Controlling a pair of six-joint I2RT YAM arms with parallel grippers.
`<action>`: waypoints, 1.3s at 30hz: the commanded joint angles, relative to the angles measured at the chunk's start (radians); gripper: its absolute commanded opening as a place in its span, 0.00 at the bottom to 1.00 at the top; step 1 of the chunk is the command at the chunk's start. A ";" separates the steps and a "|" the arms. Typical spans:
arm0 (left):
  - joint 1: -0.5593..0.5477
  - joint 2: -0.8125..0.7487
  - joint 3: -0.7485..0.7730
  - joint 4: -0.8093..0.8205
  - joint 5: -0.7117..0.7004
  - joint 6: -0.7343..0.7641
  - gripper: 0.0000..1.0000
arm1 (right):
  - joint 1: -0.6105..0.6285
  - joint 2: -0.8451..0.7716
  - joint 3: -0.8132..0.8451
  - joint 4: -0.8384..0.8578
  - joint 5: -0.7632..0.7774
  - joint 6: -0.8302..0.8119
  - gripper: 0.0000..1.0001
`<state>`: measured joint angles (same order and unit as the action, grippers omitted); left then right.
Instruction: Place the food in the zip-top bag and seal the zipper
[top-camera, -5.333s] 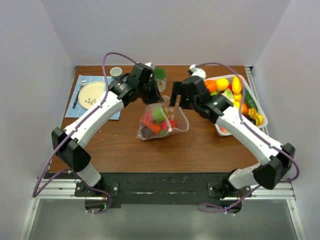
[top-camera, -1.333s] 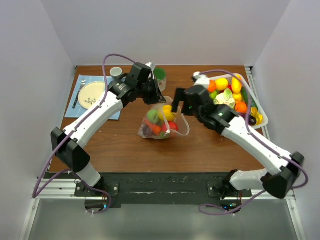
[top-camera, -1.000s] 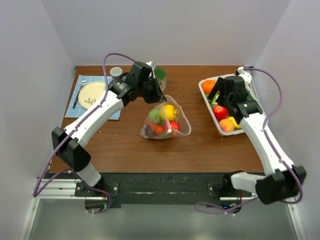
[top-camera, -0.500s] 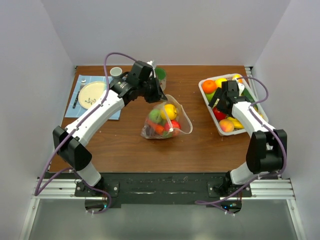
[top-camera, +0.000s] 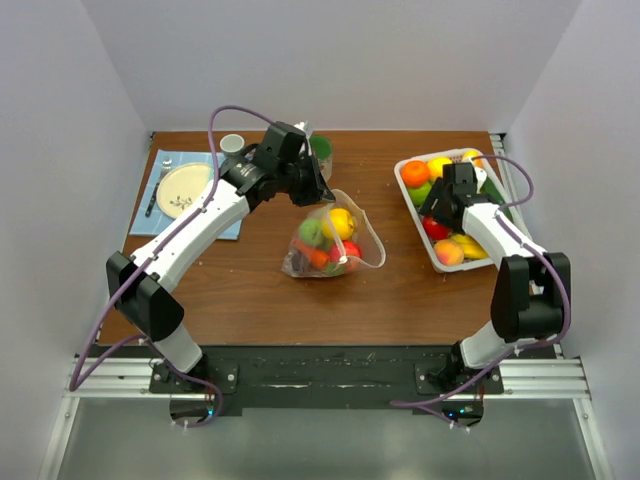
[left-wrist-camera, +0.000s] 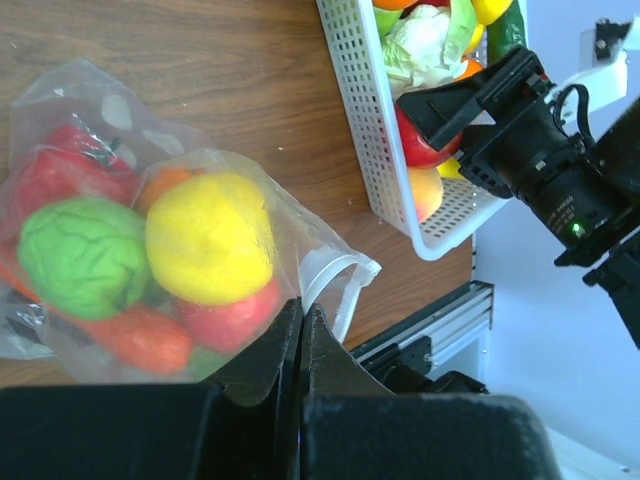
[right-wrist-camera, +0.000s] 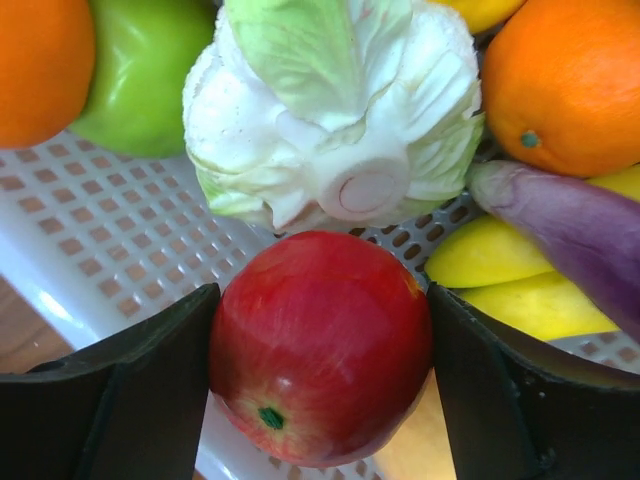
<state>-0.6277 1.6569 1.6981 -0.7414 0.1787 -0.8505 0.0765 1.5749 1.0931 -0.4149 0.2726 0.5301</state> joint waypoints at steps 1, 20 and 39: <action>-0.044 -0.049 0.069 0.070 0.001 -0.110 0.00 | -0.006 -0.091 0.036 -0.044 0.045 -0.028 0.55; 0.117 -0.039 -0.100 0.145 0.122 -0.139 0.00 | 0.301 -0.423 0.149 -0.180 -0.077 0.045 0.39; 0.112 -0.077 -0.114 0.169 0.151 -0.139 0.00 | 0.557 -0.125 0.309 -0.065 -0.006 0.085 0.48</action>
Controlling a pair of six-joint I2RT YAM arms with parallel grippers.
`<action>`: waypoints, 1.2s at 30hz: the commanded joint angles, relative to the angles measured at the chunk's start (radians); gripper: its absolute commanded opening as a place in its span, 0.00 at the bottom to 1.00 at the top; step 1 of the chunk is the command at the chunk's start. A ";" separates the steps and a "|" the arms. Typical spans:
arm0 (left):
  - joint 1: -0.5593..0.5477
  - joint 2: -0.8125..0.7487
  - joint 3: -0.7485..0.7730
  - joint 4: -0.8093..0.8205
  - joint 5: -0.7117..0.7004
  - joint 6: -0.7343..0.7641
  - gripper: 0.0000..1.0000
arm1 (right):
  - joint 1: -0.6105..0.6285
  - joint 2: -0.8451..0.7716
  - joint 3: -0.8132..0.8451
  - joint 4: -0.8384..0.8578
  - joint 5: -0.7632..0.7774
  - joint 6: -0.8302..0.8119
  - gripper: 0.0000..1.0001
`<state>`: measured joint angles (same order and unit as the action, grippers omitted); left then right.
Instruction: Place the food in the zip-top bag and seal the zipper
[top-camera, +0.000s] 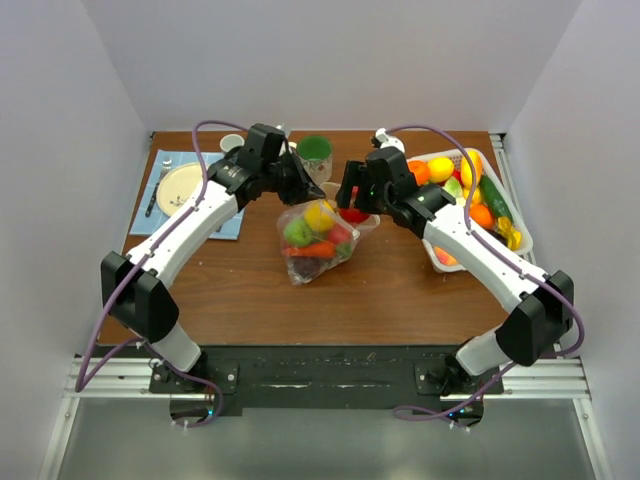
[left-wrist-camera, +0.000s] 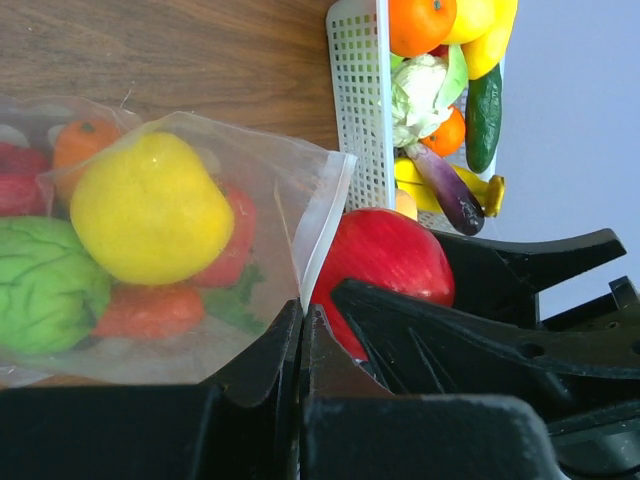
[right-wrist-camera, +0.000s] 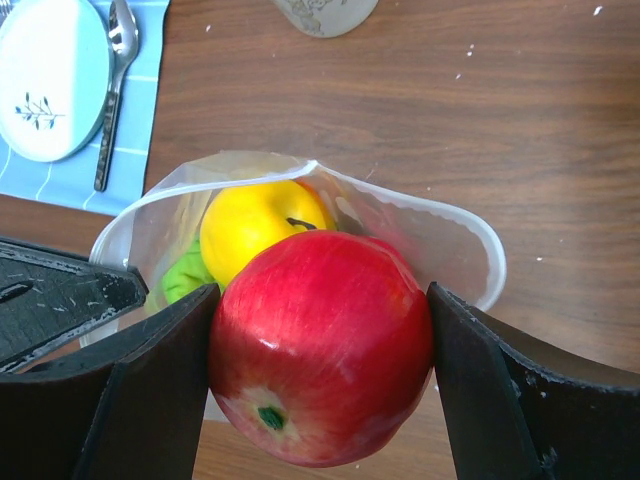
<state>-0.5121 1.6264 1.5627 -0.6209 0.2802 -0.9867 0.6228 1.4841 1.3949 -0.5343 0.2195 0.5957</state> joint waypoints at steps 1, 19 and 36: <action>-0.005 -0.048 0.022 0.050 0.051 -0.003 0.00 | 0.009 -0.031 0.006 0.054 0.056 0.016 0.48; -0.016 -0.085 0.069 0.052 0.070 -0.007 0.00 | 0.009 -0.028 -0.004 0.062 0.015 0.029 0.96; -0.016 -0.092 0.066 0.064 0.074 -0.007 0.00 | -0.202 -0.242 -0.171 -0.032 -0.038 0.026 0.81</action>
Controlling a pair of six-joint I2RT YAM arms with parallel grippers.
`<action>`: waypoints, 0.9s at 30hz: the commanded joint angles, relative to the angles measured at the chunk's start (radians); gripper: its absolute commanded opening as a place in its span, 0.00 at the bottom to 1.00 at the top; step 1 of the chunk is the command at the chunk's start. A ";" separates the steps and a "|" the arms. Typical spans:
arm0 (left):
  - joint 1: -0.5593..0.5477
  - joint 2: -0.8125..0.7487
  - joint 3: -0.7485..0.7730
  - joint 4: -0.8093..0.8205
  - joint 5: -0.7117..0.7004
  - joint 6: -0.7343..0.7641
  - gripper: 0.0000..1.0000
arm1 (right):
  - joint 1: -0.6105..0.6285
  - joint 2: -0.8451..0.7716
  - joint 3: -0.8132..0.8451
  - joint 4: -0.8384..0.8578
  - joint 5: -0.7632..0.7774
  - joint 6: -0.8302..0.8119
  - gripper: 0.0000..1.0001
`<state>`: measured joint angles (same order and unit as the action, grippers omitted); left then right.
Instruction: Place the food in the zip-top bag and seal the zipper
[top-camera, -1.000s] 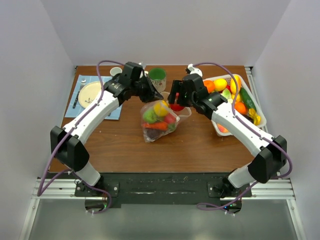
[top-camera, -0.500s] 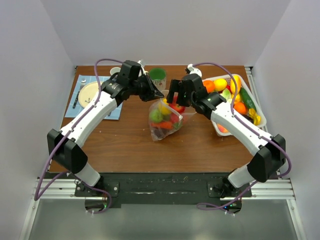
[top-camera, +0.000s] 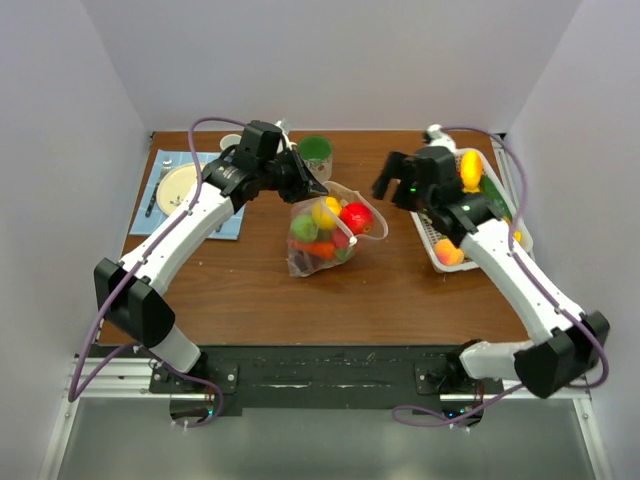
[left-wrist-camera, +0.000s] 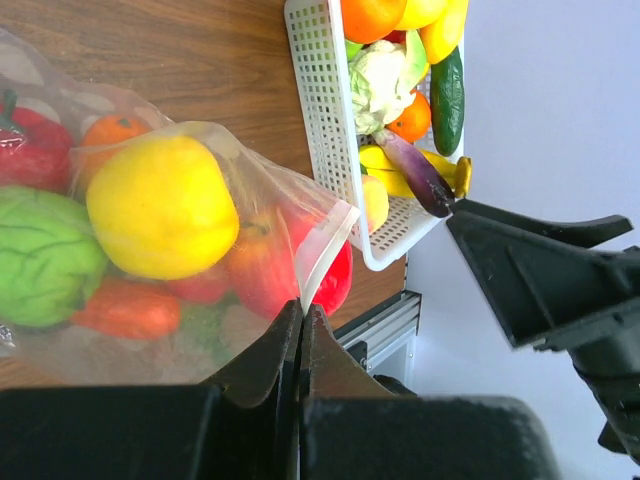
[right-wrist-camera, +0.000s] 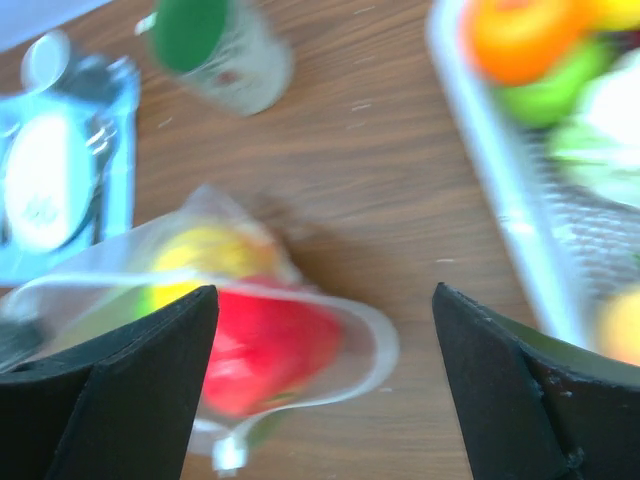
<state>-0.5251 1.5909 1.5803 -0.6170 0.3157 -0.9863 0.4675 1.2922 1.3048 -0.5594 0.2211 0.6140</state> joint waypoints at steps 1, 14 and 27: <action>-0.004 -0.055 0.047 0.062 0.040 -0.008 0.00 | -0.049 -0.054 -0.096 0.001 -0.048 0.009 0.74; -0.004 -0.057 0.047 0.062 0.039 -0.014 0.00 | -0.056 -0.065 -0.308 0.119 -0.137 0.059 0.57; -0.016 -0.052 0.052 0.036 0.014 -0.005 0.00 | -0.052 -0.005 -0.279 0.190 -0.215 0.115 0.00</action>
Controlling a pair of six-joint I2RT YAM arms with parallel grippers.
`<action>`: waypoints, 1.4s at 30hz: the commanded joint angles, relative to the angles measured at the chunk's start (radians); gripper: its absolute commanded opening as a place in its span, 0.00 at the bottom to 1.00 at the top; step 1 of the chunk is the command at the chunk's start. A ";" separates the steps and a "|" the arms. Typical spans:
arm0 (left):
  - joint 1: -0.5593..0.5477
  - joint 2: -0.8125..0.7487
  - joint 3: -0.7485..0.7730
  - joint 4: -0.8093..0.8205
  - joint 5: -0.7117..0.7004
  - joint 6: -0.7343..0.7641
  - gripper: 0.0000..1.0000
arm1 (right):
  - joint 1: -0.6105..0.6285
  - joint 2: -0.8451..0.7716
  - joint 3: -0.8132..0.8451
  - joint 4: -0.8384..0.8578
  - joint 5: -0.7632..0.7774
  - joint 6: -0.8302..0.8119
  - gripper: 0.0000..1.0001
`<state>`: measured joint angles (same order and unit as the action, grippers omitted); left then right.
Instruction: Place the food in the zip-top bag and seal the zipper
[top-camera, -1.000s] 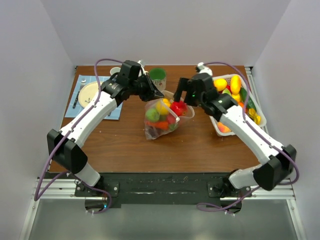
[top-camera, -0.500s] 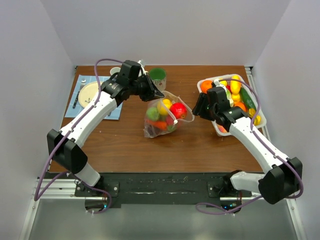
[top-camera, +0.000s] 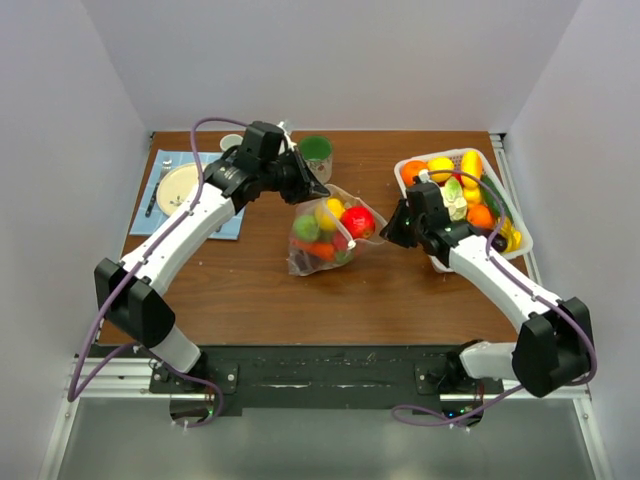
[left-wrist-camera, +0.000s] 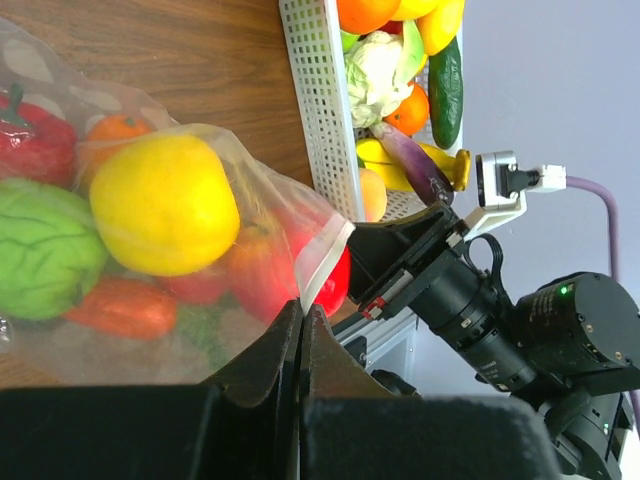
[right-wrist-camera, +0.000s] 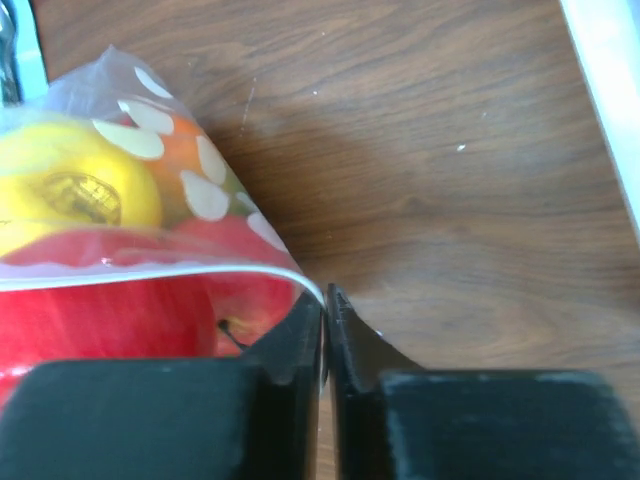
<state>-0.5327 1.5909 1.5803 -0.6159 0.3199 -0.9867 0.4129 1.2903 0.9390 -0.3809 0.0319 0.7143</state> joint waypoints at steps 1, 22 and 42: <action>-0.010 -0.049 0.067 0.021 0.002 0.011 0.00 | 0.015 -0.009 0.121 -0.031 -0.029 0.014 0.00; -0.079 0.017 0.101 -0.173 -0.220 0.166 0.00 | 0.168 0.076 0.474 -0.268 0.151 -0.159 0.00; -0.226 -0.094 -0.049 0.145 -0.395 0.471 0.54 | 0.053 0.052 0.405 -0.274 0.031 -0.164 0.00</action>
<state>-0.7158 1.5841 1.5547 -0.6159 0.0170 -0.6125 0.4885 1.3823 1.3762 -0.6827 0.1268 0.5423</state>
